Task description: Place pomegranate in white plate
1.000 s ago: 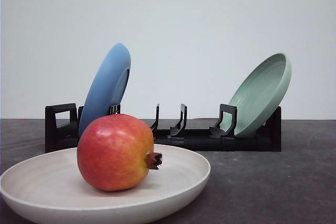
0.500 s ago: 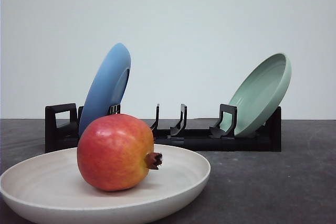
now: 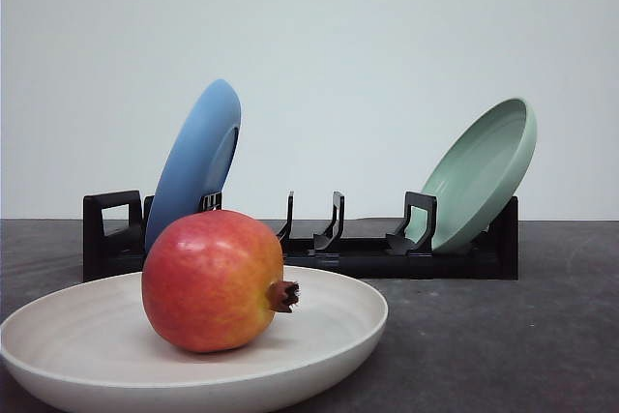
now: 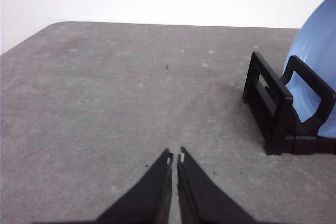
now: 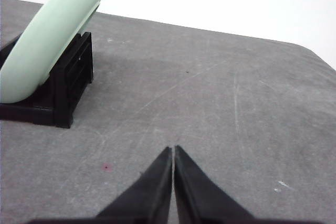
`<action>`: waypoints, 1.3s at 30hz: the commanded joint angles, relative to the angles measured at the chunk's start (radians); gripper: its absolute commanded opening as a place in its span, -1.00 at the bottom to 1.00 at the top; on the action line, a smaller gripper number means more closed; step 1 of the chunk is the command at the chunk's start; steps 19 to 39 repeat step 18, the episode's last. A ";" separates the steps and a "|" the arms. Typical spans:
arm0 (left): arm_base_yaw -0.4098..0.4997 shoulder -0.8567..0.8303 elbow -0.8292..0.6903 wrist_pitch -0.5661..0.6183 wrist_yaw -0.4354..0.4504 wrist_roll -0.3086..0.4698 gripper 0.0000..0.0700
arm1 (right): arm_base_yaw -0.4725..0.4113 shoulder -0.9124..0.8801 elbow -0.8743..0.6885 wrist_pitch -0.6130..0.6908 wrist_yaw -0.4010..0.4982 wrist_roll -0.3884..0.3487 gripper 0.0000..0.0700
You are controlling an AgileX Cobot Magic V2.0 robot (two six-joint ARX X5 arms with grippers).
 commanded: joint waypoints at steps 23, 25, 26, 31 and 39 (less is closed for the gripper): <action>0.001 -0.002 -0.009 -0.005 -0.004 -0.003 -1.00 | -0.001 -0.001 -0.005 0.011 0.002 0.011 -1.00; 0.001 -0.002 -0.009 -0.005 -0.004 -0.003 -1.00 | -0.001 -0.001 -0.005 0.011 0.002 0.011 -1.00; 0.001 -0.002 -0.009 -0.005 -0.004 -0.003 -1.00 | -0.001 -0.001 -0.005 0.011 0.002 0.011 -1.00; 0.001 -0.002 -0.009 -0.005 -0.004 -0.003 -1.00 | -0.001 -0.001 -0.005 0.011 0.002 0.011 -1.00; 0.001 -0.002 -0.009 -0.005 -0.004 -0.003 -1.00 | -0.001 -0.001 -0.005 0.011 0.002 0.011 -1.00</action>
